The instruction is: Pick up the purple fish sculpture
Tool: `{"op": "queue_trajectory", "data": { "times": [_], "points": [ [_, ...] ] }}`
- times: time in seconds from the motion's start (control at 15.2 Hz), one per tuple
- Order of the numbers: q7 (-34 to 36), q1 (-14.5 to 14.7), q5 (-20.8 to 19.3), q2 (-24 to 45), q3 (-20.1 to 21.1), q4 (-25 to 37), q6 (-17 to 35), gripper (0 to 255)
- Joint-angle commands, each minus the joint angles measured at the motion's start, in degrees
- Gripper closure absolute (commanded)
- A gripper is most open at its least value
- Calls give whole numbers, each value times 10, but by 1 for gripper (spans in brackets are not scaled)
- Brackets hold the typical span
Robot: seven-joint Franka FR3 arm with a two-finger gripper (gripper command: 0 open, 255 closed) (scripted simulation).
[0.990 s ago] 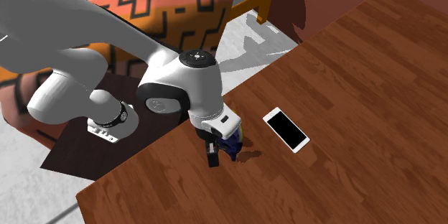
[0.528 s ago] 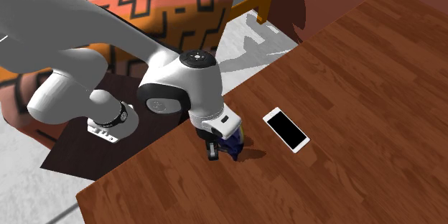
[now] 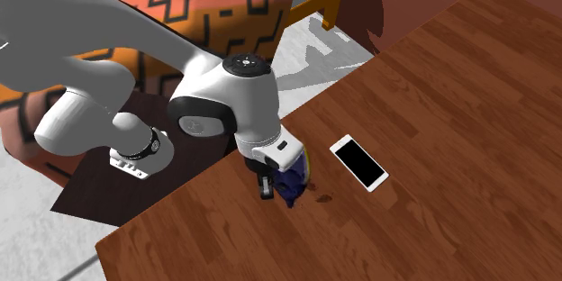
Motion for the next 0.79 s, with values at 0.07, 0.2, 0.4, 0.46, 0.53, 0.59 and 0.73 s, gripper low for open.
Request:
{"op": "queue_trajectory", "data": {
  "times": [0.07, 0.2, 0.4, 0.46, 0.53, 0.59, 0.73],
  "points": [
    [-12, 3, 10, -15, -1, 11, -25, 255],
    [-19, 5, 16, -23, -1, 20, -41, 255],
    [-29, 8, 23, -35, -2, 33, -64, 255],
    [-32, 9, 26, -38, -2, 38, -72, 255],
    [-35, 9, 28, -41, -2, 43, -80, 255],
    [-38, 10, 30, -45, -2, 48, -88, 255],
    [-39, 10, 30, -45, -2, 48, -89, 255]
  ]
}}
